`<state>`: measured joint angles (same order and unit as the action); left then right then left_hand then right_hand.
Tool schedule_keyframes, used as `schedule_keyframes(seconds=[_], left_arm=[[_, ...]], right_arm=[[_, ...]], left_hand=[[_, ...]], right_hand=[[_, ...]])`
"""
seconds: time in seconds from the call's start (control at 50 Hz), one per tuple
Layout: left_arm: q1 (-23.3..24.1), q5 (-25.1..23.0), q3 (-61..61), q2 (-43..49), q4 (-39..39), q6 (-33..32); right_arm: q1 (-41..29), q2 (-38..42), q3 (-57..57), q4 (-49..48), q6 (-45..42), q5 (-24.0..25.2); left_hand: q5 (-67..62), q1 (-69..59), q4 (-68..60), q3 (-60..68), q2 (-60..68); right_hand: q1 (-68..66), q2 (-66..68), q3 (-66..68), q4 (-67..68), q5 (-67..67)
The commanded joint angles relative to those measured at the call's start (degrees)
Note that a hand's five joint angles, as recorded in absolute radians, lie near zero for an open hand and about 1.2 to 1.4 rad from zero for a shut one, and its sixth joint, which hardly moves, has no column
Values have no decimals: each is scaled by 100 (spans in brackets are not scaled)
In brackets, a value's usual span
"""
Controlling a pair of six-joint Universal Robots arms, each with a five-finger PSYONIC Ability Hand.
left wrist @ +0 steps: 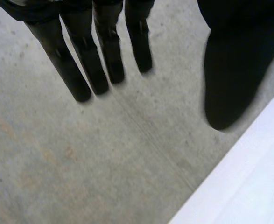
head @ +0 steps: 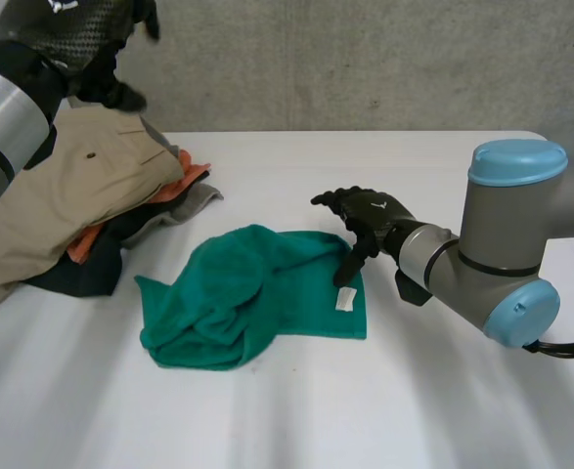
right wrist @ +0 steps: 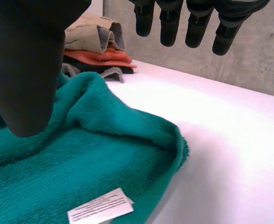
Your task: Fold the laundry.
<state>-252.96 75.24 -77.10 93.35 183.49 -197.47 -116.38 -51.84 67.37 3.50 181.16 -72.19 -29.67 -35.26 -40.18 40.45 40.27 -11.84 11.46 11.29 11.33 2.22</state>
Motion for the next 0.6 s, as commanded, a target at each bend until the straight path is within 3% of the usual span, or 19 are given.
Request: schedule_keyframes(seconds=[0.02,0.1,0.24,0.34,0.48,0.6], left_arm=[[-34,79,-68,367,-322,-2],[1,61,-42,789,-691,15],[-139,-53,335,2124,-1447,42],[-359,-386,793,3056,-1904,33],[-465,-1124,1083,3724,-1861,7],[-482,-1143,1197,3866,-1536,85]], right_arm=[[116,-37,-66,37,-55,-23],[168,-46,-119,81,-213,-23],[265,-54,-180,371,-687,-15],[300,-54,-154,467,-767,-6],[318,-46,-137,494,-784,3],[318,-37,-84,494,-793,64]], left_hand=[[2105,1663,2156,-2183,-2164],[2458,2017,2509,-2536,-2518],[1485,1043,1536,-1563,-1544],[861,420,912,-940,-921],[1028,587,1080,-1107,-1088],[1029,587,1080,-1107,-1088]], right_hand=[[184,-146,-129,-133,-222],[184,-146,-129,-133,-222],[184,-146,-129,-133,-222],[184,-146,-129,-133,-222],[184,-146,-129,-133,-222],[184,-146,-129,-133,-222]])
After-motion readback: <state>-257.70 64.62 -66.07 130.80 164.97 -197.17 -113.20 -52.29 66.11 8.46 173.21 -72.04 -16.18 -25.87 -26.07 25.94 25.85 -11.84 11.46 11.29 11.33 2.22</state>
